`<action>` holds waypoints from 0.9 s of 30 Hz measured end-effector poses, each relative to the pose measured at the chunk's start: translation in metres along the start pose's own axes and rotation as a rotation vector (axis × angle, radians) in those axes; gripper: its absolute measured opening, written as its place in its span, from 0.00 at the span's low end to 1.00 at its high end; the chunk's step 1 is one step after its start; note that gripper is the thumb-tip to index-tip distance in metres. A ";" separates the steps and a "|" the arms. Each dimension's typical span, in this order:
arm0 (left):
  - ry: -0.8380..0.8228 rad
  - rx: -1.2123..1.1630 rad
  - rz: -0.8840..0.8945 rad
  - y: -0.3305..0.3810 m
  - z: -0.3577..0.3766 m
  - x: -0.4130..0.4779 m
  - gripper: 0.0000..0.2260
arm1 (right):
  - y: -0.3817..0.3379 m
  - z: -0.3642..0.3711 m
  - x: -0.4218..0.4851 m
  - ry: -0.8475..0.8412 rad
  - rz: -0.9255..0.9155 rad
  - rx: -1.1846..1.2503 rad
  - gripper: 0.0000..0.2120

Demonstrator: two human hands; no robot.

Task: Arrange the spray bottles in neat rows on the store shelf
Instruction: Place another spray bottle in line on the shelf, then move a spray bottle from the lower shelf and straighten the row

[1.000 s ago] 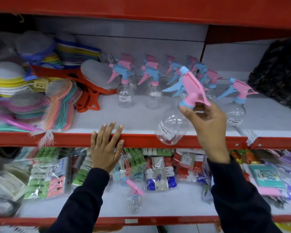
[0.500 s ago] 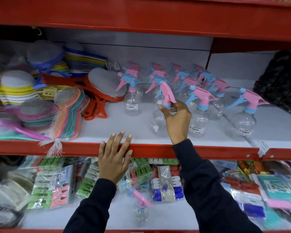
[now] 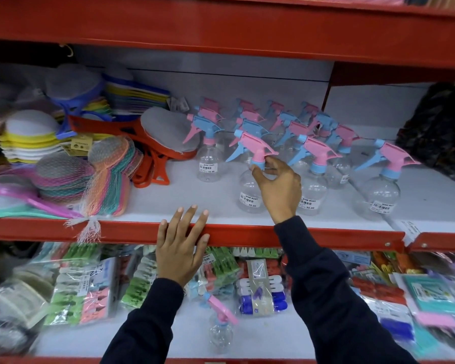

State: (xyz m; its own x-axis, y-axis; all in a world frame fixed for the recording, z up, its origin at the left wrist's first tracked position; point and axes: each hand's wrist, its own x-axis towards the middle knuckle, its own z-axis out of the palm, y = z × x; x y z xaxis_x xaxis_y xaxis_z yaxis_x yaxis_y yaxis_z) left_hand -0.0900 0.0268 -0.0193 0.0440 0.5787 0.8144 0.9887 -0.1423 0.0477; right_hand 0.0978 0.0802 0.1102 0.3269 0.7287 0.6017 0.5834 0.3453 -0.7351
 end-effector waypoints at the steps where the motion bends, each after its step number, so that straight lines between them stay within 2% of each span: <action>1: -0.007 -0.005 -0.002 0.000 -0.001 0.000 0.19 | 0.000 -0.001 0.000 -0.020 0.007 0.005 0.12; 3: -0.023 -0.013 -0.004 0.001 -0.003 0.001 0.19 | 0.000 -0.004 -0.002 -0.051 0.013 0.033 0.14; 6: -0.061 -0.027 0.008 -0.001 -0.008 0.000 0.20 | 0.000 -0.014 -0.020 -0.012 -0.006 0.139 0.17; 9: -0.083 -0.033 -0.011 -0.012 -0.013 -0.001 0.20 | 0.002 -0.027 -0.064 0.020 -0.114 0.265 0.12; 12: -0.074 -0.018 -0.049 -0.033 -0.018 -0.003 0.21 | 0.021 -0.030 -0.115 -0.058 -0.239 0.261 0.08; 15: -0.062 0.018 -0.042 -0.053 -0.022 -0.006 0.20 | 0.055 -0.021 -0.160 -0.224 -0.307 0.135 0.08; 17: -0.055 0.034 -0.022 -0.060 -0.022 -0.007 0.20 | 0.074 -0.014 -0.184 -0.384 -0.263 0.072 0.12; 21: -0.055 0.035 -0.002 -0.063 -0.018 -0.008 0.20 | 0.102 0.002 -0.216 -0.804 0.016 -0.091 0.35; 23: -0.044 0.038 0.001 -0.063 -0.017 -0.007 0.20 | 0.119 0.011 -0.229 -0.936 0.104 -0.188 0.40; 25: -0.028 0.044 0.008 -0.064 -0.015 -0.008 0.20 | 0.131 0.020 -0.239 -0.972 0.142 -0.248 0.29; 27: -0.015 0.051 0.021 -0.066 -0.013 -0.008 0.20 | 0.136 0.025 -0.244 -0.931 0.155 -0.234 0.18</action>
State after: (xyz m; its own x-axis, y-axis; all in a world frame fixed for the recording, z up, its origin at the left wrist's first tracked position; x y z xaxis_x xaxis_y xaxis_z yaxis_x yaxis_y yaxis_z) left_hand -0.1571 0.0207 -0.0217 0.0667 0.5882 0.8060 0.9935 -0.1141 0.0010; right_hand 0.0788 -0.0358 -0.1438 -0.2477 0.9670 -0.0589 0.7494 0.1527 -0.6443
